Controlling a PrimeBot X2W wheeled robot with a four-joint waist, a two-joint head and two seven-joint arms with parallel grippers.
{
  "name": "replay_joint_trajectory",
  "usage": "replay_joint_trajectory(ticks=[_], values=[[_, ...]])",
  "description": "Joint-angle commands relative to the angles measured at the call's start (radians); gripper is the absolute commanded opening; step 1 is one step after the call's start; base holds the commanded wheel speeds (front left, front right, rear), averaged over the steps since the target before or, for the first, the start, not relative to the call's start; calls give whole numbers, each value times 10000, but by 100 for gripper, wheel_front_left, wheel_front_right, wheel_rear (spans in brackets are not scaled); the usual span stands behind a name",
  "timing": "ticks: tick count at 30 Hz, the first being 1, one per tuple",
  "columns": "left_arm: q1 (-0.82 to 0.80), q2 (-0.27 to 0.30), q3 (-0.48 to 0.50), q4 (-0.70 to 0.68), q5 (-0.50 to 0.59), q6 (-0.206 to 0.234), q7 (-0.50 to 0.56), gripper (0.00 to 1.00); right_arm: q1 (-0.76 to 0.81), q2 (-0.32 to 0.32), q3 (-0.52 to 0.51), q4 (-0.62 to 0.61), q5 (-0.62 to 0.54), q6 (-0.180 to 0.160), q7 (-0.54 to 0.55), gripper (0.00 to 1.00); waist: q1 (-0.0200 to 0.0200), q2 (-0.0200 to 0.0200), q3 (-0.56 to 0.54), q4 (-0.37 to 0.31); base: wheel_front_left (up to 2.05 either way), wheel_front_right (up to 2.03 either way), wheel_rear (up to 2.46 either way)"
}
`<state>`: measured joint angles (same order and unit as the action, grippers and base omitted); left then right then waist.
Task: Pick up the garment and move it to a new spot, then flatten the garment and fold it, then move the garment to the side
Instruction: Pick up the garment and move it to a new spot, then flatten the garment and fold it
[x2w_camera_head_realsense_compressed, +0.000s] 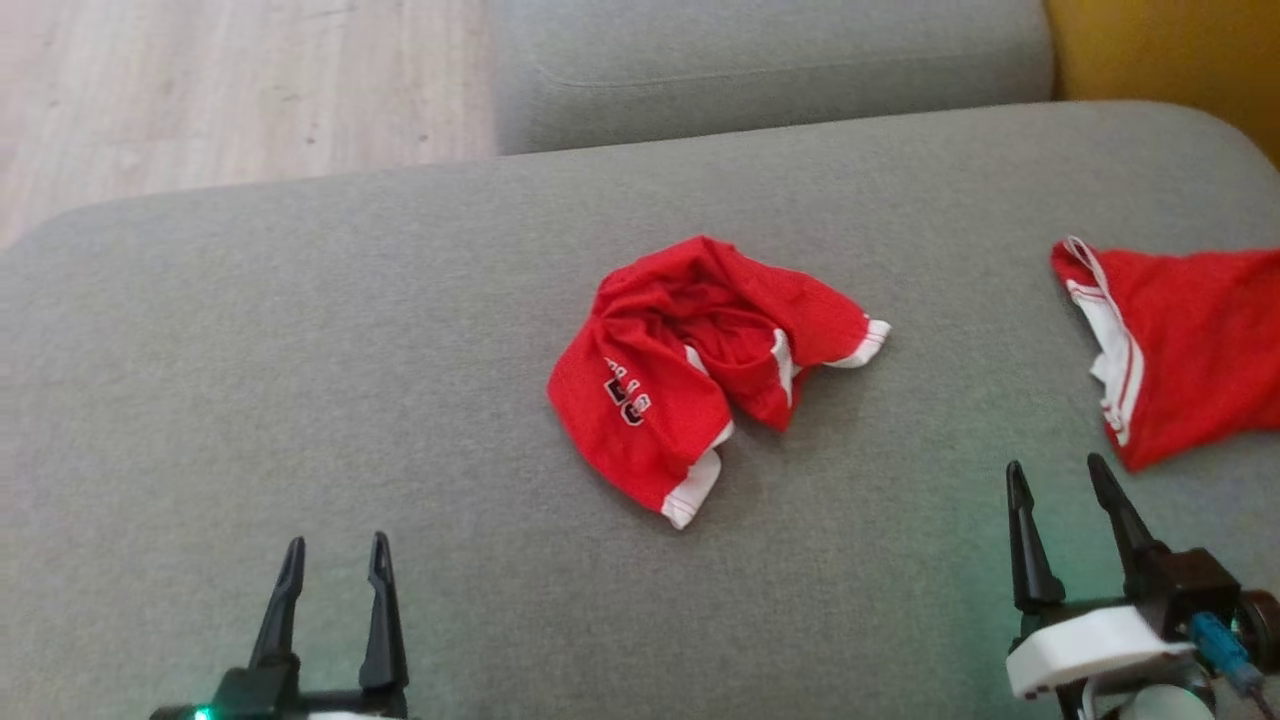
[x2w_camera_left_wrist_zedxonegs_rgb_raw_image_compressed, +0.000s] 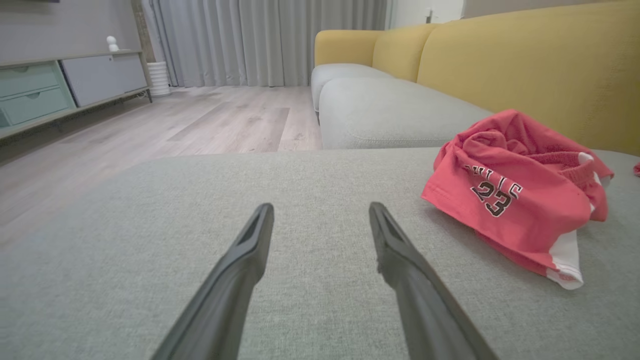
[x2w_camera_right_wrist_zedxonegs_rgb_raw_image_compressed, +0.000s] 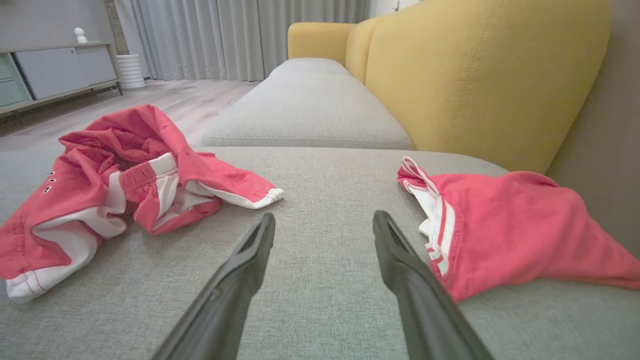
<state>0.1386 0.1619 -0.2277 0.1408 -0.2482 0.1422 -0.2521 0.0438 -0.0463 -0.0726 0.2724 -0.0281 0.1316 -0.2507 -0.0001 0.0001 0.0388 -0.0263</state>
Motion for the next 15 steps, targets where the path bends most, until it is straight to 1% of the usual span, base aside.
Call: replay_joint_trajectory(ticks=[1, 9, 15], values=[[-299, -64, 436, -324, 142, -94, -96, 100, -150, -57, 243, -243, -40, -9, -110, 100, 1, -1, -62, 119, 0, 0, 0], [-183, -533, 980, -98, 594, -645, -96, 100, -160, -47, 453, -62, 56, -9, -110, 100, 1, -1, -131, 325, 0, 0, 0], [-179, -722, 1239, 12, 826, -912, -97, 100, -201, -44, 496, -40, 87, -9, -110, 100, 1, -1, -80, 429, 0, 0, 0]])
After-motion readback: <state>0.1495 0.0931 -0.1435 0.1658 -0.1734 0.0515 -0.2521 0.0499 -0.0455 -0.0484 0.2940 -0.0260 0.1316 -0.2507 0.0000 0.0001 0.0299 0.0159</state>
